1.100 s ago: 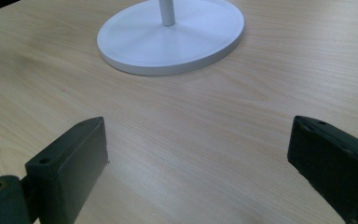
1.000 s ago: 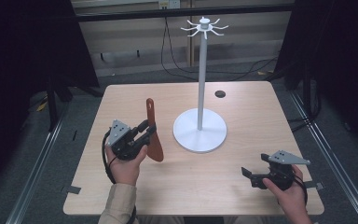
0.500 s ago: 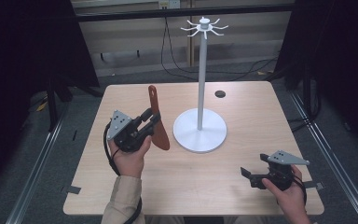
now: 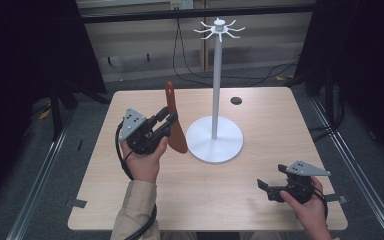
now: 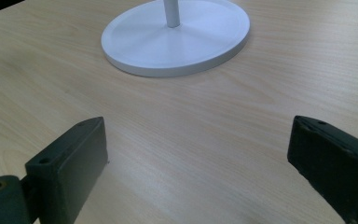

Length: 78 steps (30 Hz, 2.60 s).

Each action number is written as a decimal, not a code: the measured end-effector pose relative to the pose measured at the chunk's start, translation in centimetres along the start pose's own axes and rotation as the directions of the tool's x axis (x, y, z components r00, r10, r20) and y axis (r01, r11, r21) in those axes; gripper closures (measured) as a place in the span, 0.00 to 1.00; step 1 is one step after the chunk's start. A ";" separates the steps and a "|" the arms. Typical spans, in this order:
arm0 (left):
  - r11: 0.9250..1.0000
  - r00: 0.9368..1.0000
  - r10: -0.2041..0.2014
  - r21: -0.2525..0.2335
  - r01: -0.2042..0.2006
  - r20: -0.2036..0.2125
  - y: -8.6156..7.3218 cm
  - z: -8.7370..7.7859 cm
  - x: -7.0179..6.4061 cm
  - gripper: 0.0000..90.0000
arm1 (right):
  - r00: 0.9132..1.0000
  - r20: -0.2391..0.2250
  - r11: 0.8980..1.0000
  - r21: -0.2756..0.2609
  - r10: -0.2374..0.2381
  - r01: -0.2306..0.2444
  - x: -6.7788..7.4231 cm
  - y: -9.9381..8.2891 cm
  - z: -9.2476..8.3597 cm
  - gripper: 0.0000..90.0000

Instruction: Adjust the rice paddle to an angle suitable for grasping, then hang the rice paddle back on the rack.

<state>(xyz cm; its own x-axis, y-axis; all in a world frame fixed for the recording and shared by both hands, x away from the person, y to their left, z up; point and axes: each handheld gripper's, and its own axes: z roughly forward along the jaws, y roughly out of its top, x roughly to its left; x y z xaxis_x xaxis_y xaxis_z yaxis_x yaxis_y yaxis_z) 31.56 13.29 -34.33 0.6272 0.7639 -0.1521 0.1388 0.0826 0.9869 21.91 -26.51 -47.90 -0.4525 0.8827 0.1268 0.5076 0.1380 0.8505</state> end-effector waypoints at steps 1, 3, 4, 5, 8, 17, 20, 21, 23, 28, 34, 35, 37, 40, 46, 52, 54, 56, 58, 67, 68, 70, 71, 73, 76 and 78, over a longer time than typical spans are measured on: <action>1.000 1.000 -0.001 -0.007 0.001 0.003 0.3 0.2 -0.2 0.74 | 1.000 0.001 1.000 -0.002 0.002 -0.002 0.0 0.0 0.0 0.05; 1.000 1.000 0.004 -0.009 -0.004 0.011 0.5 0.4 -0.3 0.74 | 1.000 0.000 1.000 -0.006 0.005 -0.005 0.0 0.1 0.0 0.05; 1.000 1.000 0.005 -0.010 -0.004 0.015 0.7 0.5 -0.4 0.74 | 1.000 -0.001 1.000 -0.005 0.006 -0.006 0.0 0.1 0.0 0.05; 1.000 1.000 0.008 -0.008 -0.008 0.016 0.8 0.6 -0.5 0.74 | 1.000 -0.001 1.000 -0.004 0.005 -0.005 0.0 0.0 0.0 0.05; 1.000 1.000 -0.004 -0.023 0.005 0.014 1.1 0.9 -0.7 0.74 | 1.000 -0.001 1.000 0.001 0.005 -0.005 0.1 0.0 0.0 0.05; 0.999 0.999 0.014 -0.041 -0.013 0.035 2.7 1.7 -1.5 0.74 | 1.000 0.008 1.000 -0.001 -0.013 0.013 0.3 0.1 -0.1 0.05; 0.999 0.999 0.027 -0.046 -0.025 0.044 3.0 2.1 -1.7 0.74 | 1.000 0.006 1.000 -0.001 -0.012 0.012 0.4 0.1 -0.1 0.05; 0.999 0.999 0.027 -0.046 -0.025 0.044 3.0 2.1 -1.7 0.74 | 1.000 0.006 1.000 -0.001 -0.012 0.012 0.4 0.1 -0.1 0.05; 0.998 0.999 0.014 -0.057 -0.011 0.044 3.1 2.4 -1.9 0.74 | 1.000 0.006 1.000 -0.003 -0.001 0.001 0.4 0.0 -0.1 0.05; 0.997 0.998 0.015 -0.076 -0.010 0.054 3.4 3.0 -2.2 0.74 | 1.000 0.008 1.000 -0.012 0.005 -0.005 0.2 0.0 -0.3 0.05; 0.996 0.998 0.018 -0.087 -0.014 0.052 4.0 3.4 -2.3 0.74 | 1.000 0.007 1.000 -0.014 0.003 -0.003 0.2 0.0 -0.4 0.05; 0.996 0.998 0.033 -0.080 -0.028 0.054 4.2 3.6 -2.3 0.74 | 1.000 0.006 1.000 -0.014 0.002 -0.002 0.2 0.0 -0.4 0.05; 0.996 0.998 0.029 -0.089 -0.024 0.057 4.6 3.8 -2.4 0.74 | 1.000 0.009 1.000 -0.008 -0.001 0.002 0.2 0.0 -0.5 0.05; 0.995 0.998 0.028 -0.093 -0.022 0.061 4.9 4.1 -2.5 0.74 | 1.000 0.009 1.000 -0.014 -0.003 0.003 0.1 0.0 -0.5 0.05; 0.994 0.996 0.057 -0.095 -0.050 0.073 5.8 5.1 -2.8 0.74 | 1.000 0.009 1.000 -0.009 0.005 -0.005 0.1 -0.2 -0.5 0.05; 0.994 0.995 0.059 -0.102 -0.051 0.084 6.6 6.0 -3.1 0.74 | 1.000 0.016 1.000 -0.018 0.009 -0.008 -0.1 -0.2 -0.9 0.05; 0.993 0.995 0.057 -0.105 -0.048 0.084 6.7 6.2 -3.2 0.74 | 1.000 0.014 1.000 -0.017 0.013 -0.013 -0.2 -0.3 -0.9 0.05; 0.993 0.995 0.060 -0.104 -0.051 0.083 6.9 6.4 -3.2 0.74 | 1.000 0.015 1.000 -0.019 0.015 -0.015 -0.2 -0.3 -1.0 0.05; 0.993 0.995 0.050 -0.108 -0.041 0.086 7.1 6.6 -3.3 0.74 | 1.000 0.017 1.000 -0.018 0.010 -0.009 -0.3 -0.3 -1.1 0.05; 0.995 0.995 0.069 -0.083 -0.063 0.069 7.4 7.7 -3.4 0.74 | 1.000 0.016 1.000 -0.022 0.017 -0.017 -0.2 -0.3 -1.1 0.05; 0.995 0.995 0.069 -0.083 -0.063 0.069 7.4 7.7 -3.4 0.74 | 1.000 0.016 1.000 -0.022 0.017 -0.017 -0.2 -0.3 -1.1 0.05; 0.994 0.997 0.051 -0.097 -0.044 0.064 7.4 8.0 -3.5 0.74 | 1.000 0.014 1.000 -0.022 0.018 -0.018 -0.2 -0.3 -1.1 0.05; 0.994 0.996 0.062 -0.092 -0.056 0.065 7.5 8.1 -3.4 0.74 | 1.000 0.013 1.000 -0.021 0.017 -0.017 -0.2 -0.3 -1.1 0.05; 0.994 0.996 0.060 -0.095 -0.054 0.061 7.5 8.2 -3.4 0.74 | 1.000 0.013 1.000 -0.021 0.017 -0.017 -0.3 -0.3 -1.2 0.05; 0.994 0.996 0.065 -0.086 -0.060 0.059 7.5 8.5 -3.5 0.74 | 1.000 0.018 1.000 -0.018 0.014 -0.014 -0.4 -0.3 -1.2 0.05; 0.995 0.996 0.068 -0.084 -0.063 0.063 7.4 8.7 -3.5 0.74 | 1.000 0.022 1.000 -0.019 0.016 -0.015 -0.6 -0.3 -1.2 0.05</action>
<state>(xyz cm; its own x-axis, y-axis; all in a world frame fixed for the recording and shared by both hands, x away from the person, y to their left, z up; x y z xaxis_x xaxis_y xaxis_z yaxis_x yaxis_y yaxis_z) 37.08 5.64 -26.93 0.6820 0.7261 -0.0877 0.0346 0.0878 0.9955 21.08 -27.60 -47.64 -0.4286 0.8942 0.1290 0.5000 0.1159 0.8582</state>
